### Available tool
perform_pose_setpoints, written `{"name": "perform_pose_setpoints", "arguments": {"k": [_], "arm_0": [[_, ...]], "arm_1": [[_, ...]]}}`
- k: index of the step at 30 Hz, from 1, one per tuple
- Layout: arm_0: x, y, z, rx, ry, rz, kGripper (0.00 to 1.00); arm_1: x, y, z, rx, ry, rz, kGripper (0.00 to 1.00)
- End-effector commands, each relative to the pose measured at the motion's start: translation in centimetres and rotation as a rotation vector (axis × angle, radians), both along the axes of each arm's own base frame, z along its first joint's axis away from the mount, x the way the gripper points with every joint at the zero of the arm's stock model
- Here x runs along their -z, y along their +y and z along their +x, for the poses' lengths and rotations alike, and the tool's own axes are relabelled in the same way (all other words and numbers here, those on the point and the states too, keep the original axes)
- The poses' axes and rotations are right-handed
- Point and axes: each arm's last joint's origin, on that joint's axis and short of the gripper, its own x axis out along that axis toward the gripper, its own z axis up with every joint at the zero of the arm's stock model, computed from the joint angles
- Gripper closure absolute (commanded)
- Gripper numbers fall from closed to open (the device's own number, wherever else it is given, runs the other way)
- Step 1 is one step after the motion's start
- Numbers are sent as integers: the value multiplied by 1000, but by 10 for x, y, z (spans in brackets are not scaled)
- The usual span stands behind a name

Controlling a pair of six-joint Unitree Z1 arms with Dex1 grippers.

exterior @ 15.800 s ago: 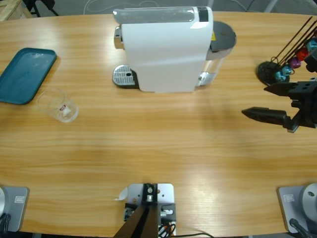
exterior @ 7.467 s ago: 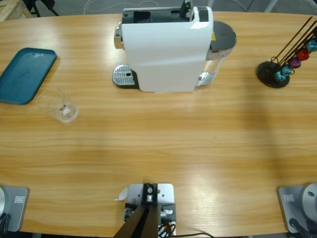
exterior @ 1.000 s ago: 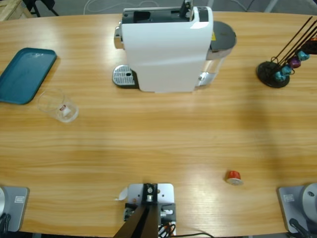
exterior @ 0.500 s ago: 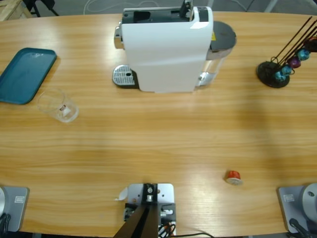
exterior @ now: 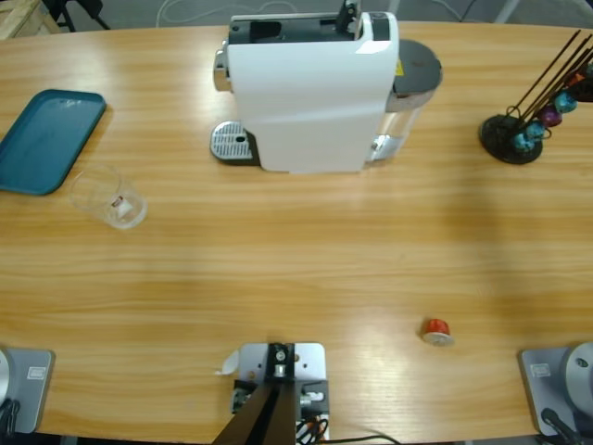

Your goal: Pour coffee

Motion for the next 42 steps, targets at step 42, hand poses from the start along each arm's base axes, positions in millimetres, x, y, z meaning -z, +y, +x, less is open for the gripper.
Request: {"name": "perform_pose_setpoints", "arguments": {"k": [42], "arm_0": [[8, 0, -8, 52, -12, 2, 372]], "arm_1": [[-200, 79, -122, -1268, -81, -294, 1000]]}}
